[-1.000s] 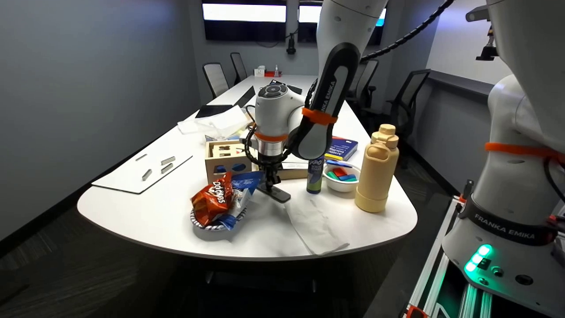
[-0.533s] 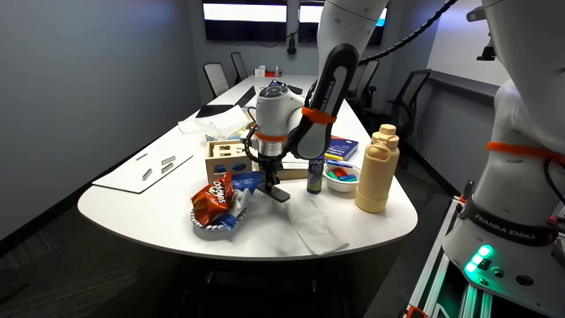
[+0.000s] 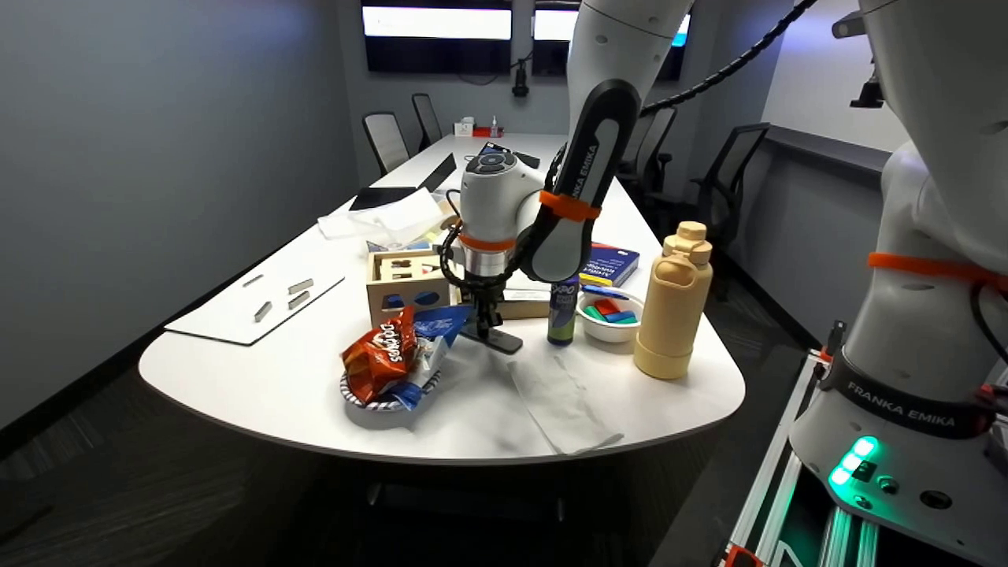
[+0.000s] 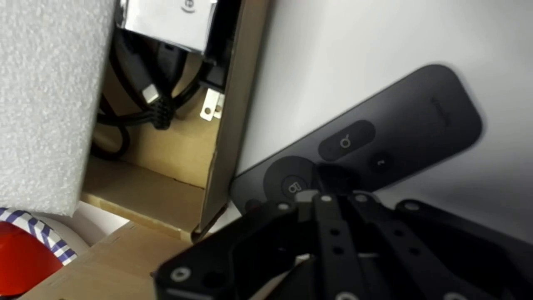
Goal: Press a button on the remote
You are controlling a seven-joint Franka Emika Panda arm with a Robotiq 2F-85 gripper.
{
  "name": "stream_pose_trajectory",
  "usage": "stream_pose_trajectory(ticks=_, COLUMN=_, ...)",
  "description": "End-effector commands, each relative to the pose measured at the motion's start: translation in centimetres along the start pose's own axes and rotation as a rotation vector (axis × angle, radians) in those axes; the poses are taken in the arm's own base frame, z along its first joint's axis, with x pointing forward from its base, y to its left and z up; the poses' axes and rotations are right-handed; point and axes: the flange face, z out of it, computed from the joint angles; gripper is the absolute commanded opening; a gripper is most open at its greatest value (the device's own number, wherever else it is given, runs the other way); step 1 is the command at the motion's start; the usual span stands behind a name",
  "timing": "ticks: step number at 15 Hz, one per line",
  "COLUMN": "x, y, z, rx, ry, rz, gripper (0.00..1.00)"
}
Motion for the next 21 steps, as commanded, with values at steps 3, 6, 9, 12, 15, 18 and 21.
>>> stream_pose_trajectory(ticks=3, x=0.1, y=0.1, z=-2.0, rx=0.051, ry=0.031, rz=0.013, gripper=0.00)
stream_pose_trajectory(ticks=6, x=0.4, y=0.8, z=-4.0, rx=0.044, ry=0.060, rz=0.015, gripper=0.00)
stream_pose_trajectory(ticks=9, x=0.5, y=2.2, z=-6.0, rx=0.006, ry=0.084, rz=0.030, gripper=0.00)
stream_pose_trajectory(ticks=12, x=0.2, y=3.1, z=-7.6, rx=-0.006, ry=0.064, rz=0.045, gripper=0.26)
stream_pose_trajectory(ticks=15, x=-0.3, y=3.6, z=-9.0, rx=-0.010, ry=0.031, rz=0.047, gripper=0.41)
stream_pose_trajectory(ticks=18, x=-0.6, y=3.9, z=-10.2, rx=-0.004, ry=0.009, rz=0.049, gripper=0.63)
stream_pose_trajectory(ticks=21, x=-1.1, y=4.7, z=-11.4, rx=0.002, ry=0.002, rz=0.061, gripper=0.85)
